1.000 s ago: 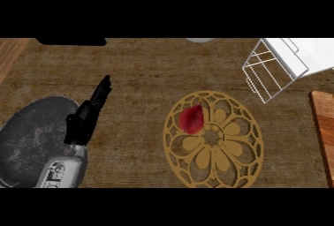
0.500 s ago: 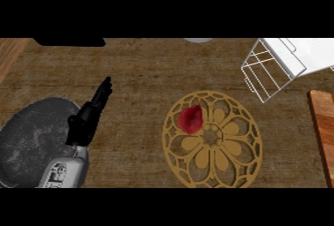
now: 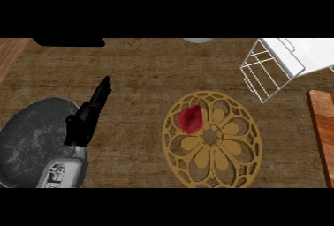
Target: Pick the croissant from the placemat and place it in the tiered shelf
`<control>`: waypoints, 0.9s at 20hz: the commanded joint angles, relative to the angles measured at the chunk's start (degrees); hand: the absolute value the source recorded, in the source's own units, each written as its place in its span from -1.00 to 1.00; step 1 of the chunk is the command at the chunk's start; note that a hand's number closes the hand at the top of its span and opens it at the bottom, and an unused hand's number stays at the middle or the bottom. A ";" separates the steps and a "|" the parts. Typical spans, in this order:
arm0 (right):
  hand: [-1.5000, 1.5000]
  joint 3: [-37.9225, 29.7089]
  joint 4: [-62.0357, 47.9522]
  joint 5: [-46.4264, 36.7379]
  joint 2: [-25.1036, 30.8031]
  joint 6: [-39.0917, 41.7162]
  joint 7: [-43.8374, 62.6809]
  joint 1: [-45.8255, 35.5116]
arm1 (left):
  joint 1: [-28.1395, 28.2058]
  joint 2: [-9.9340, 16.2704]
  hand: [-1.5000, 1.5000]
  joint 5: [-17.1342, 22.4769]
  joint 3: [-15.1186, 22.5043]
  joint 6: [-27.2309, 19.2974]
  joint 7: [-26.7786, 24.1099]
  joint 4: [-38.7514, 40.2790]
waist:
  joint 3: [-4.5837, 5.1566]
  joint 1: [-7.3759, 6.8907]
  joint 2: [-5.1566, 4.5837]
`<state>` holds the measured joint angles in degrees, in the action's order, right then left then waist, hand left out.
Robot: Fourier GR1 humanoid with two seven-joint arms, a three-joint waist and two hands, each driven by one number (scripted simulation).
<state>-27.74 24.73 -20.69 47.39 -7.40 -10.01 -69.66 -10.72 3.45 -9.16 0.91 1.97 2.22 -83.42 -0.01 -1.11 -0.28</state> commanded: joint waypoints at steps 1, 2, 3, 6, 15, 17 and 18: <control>-1.00 -3.82 -1.54 3.68 2.69 0.84 1.77 -2.60 | 3.60 0.93 0.00 0.67 0.82 2.09 -1.95 -2.54 | -0.02 -0.56 -0.06; -1.00 -6.37 -1.68 6.20 4.43 2.38 2.22 -3.75 | -0.21 0.36 0.00 0.11 -0.10 0.50 -0.48 0.07 | -0.04 -0.02 -0.16; -1.00 -7.81 -2.07 7.16 5.02 0.65 3.54 -4.17 | 0.81 -0.38 0.00 -0.71 0.70 -0.12 -1.63 0.97 | -0.03 0.02 -0.19; -1.00 -9.56 -2.62 8.48 9.31 0.74 6.32 -4.73 | 0.04 0.33 0.00 0.78 -0.45 0.59 0.93 -1.43 | -0.03 0.01 -0.01; -1.00 -11.22 -10.64 8.83 24.89 12.58 13.22 3.78 | 2.21 -0.14 0.00 -0.49 1.00 0.14 0.78 -2.64 | -0.15 0.28 -0.18; -1.00 -10.79 -11.73 8.28 28.92 16.57 14.29 5.09 | 2.29 1.18 0.00 0.60 -0.18 1.31 0.57 -2.76 | -0.18 0.08 -0.30; -1.00 -11.29 -12.64 8.69 29.24 17.55 13.72 6.15 | 1.48 -1.86 0.00 -1.17 1.16 -1.62 -1.14 0.07 | -0.19 0.45 -0.52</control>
<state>-38.52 14.83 -12.17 71.57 4.72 2.90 -66.98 -9.73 3.12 -9.56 1.34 1.65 2.51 -84.74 -0.14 -0.82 -0.55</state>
